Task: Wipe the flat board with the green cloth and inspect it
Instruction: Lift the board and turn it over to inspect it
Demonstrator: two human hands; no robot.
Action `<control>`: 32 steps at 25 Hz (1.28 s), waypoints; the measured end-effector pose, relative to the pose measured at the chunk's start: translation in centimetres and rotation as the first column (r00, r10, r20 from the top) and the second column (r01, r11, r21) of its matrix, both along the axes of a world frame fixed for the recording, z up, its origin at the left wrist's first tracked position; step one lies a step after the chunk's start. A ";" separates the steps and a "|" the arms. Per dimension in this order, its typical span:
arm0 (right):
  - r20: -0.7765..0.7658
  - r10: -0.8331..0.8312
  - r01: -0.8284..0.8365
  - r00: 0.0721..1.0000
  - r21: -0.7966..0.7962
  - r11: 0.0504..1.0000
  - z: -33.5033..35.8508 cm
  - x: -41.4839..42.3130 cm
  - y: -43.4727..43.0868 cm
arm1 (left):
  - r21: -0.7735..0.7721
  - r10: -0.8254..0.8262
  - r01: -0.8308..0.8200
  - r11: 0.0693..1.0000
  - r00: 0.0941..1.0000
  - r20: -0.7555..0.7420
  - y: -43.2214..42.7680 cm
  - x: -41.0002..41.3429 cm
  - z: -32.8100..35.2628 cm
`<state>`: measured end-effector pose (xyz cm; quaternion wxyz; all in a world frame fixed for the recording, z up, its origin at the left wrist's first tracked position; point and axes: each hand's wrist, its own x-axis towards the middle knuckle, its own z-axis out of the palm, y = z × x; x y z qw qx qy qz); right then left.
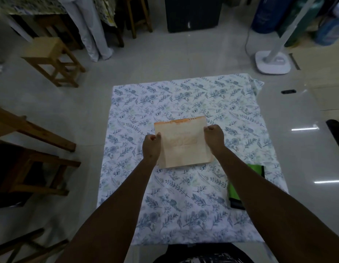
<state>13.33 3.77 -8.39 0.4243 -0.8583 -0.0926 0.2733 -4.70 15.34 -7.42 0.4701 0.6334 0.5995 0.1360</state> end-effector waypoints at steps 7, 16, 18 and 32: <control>0.076 -0.136 0.122 0.988 0.163 0.979 3.0 -2.5 -1.0 | 0.035 0.012 -0.021 0.999 0.976 0.216 -0.4 0.1 3.1; 0.118 -0.213 0.166 0.970 0.322 0.932 6.7 -3.9 -3.5 | 0.044 0.027 -0.045 0.998 0.940 0.339 -1.8 -1.2 5.8; 0.135 -0.191 0.148 0.972 0.279 0.949 6.3 -3.9 -4.1 | 0.064 0.000 -0.023 0.998 0.943 0.334 -2.3 -1.8 5.5; 0.182 -0.037 -0.010 0.983 0.248 0.969 8.2 3.5 2.7 | 0.198 -0.100 0.048 0.979 0.961 0.259 5.6 4.2 7.6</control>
